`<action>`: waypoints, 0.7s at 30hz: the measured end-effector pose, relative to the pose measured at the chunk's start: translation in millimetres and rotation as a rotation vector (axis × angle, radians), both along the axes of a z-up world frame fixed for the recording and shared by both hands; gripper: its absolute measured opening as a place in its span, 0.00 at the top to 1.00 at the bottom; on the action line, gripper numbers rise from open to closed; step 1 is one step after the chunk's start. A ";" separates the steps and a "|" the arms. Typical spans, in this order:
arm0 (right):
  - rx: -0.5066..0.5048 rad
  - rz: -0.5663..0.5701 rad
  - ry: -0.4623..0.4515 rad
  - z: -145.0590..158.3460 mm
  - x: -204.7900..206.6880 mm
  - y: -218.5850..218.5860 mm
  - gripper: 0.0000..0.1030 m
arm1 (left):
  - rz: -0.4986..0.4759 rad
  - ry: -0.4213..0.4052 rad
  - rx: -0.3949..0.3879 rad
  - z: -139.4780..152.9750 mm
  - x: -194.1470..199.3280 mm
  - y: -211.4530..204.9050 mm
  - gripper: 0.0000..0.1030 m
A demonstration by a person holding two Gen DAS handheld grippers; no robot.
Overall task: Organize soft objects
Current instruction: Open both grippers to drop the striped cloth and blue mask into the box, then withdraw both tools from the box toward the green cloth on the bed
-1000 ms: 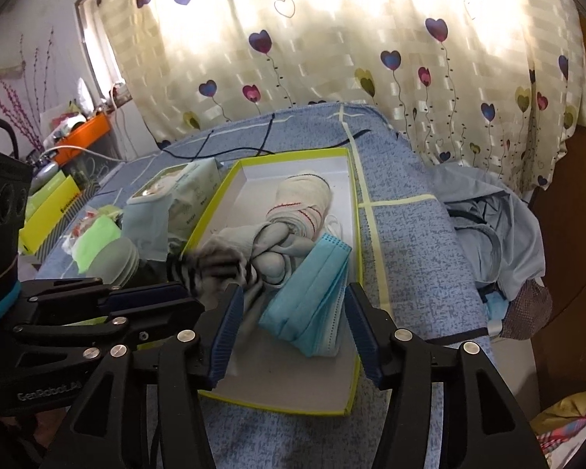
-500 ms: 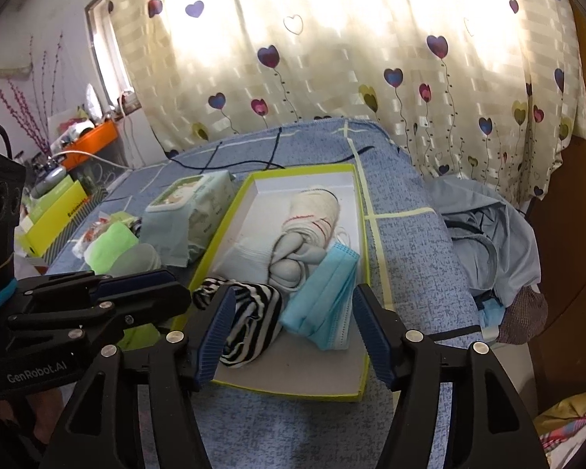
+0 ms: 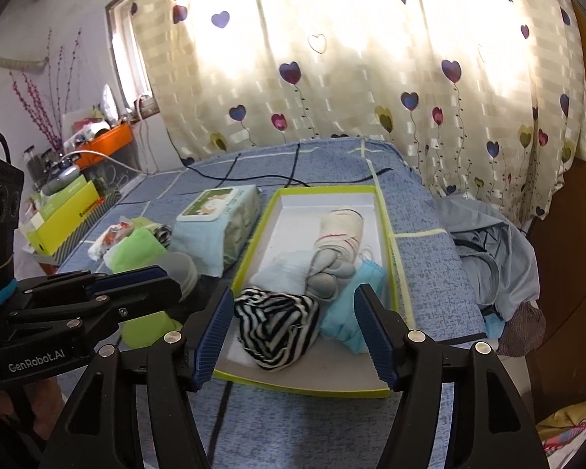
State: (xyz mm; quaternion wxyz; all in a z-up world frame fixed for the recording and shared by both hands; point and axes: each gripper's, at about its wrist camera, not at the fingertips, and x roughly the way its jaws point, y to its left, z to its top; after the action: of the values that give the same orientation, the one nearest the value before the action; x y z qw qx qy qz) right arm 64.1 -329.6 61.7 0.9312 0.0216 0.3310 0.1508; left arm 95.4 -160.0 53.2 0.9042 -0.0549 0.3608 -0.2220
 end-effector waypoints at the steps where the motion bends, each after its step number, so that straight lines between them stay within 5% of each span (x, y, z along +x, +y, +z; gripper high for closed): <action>1: -0.001 0.007 -0.005 2.0 -1.9 4.0 0.37 | 0.004 -0.004 -0.001 0.7 -2.1 2.6 0.76; 21: 0.003 0.151 -0.034 11.7 -15.9 77.3 0.37 | 0.170 -0.007 -0.034 -5.8 -29.3 84.7 0.76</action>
State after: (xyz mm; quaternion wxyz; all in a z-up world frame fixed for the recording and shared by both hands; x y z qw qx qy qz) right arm 48.2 -252.3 73.5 0.9226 -0.0046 0.3157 0.2216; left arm 66.1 -75.3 47.4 0.9199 -0.0997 0.3481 -0.1508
